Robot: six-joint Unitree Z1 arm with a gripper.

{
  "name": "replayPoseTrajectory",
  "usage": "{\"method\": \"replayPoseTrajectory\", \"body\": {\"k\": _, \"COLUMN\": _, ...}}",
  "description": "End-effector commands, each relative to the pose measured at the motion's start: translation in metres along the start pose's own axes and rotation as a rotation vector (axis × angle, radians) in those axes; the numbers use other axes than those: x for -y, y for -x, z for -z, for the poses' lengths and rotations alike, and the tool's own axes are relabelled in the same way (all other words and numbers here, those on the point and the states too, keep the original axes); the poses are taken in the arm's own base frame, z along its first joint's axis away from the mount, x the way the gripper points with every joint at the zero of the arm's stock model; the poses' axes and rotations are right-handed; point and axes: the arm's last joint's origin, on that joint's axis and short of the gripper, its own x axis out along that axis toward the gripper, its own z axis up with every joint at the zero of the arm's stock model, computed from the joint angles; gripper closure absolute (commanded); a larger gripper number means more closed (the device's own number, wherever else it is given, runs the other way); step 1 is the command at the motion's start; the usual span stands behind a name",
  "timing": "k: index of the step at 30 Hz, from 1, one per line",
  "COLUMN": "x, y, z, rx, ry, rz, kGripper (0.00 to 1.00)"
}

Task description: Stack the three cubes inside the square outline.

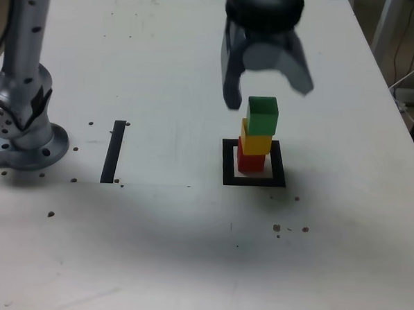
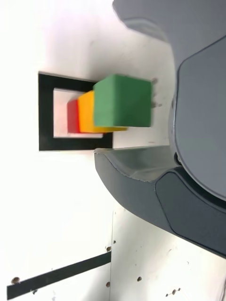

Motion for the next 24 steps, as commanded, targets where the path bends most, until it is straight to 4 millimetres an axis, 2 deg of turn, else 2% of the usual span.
{"method": "replayPoseTrajectory", "body": {"k": 1, "x": -0.004, "y": 0.012, "z": 0.011, "rx": 0.035, "ry": -0.013, "rz": 0.000, "kGripper": 0.01}}
{"method": "replayPoseTrajectory", "body": {"k": 5, "x": -0.013, "y": 0.028, "z": 0.045, "rx": 0.087, "ry": -0.046, "rz": -0.009, "kGripper": 0.01}}
{"method": "replayPoseTrajectory", "body": {"k": 10, "x": -0.025, "y": 0.024, "z": 0.094, "rx": 0.065, "ry": -0.042, "rz": -0.009, "kGripper": 0.01}}
{"method": "replayPoseTrajectory", "body": {"k": 14, "x": -0.026, "y": 0.004, "z": 0.121, "rx": -0.006, "ry": -0.060, "rz": 0.013, "kGripper": 0.01}}
{"method": "replayPoseTrajectory", "body": {"k": 19, "x": -0.022, "y": -0.036, "z": 0.152, "rx": -0.106, "ry": -0.072, "rz": 0.072, "kGripper": 0.01}}
{"method": "replayPoseTrajectory", "body": {"k": 24, "x": -0.016, "y": -0.064, "z": 0.169, "rx": -0.210, "ry": -0.086, "rz": 0.067, "kGripper": 0.01}}
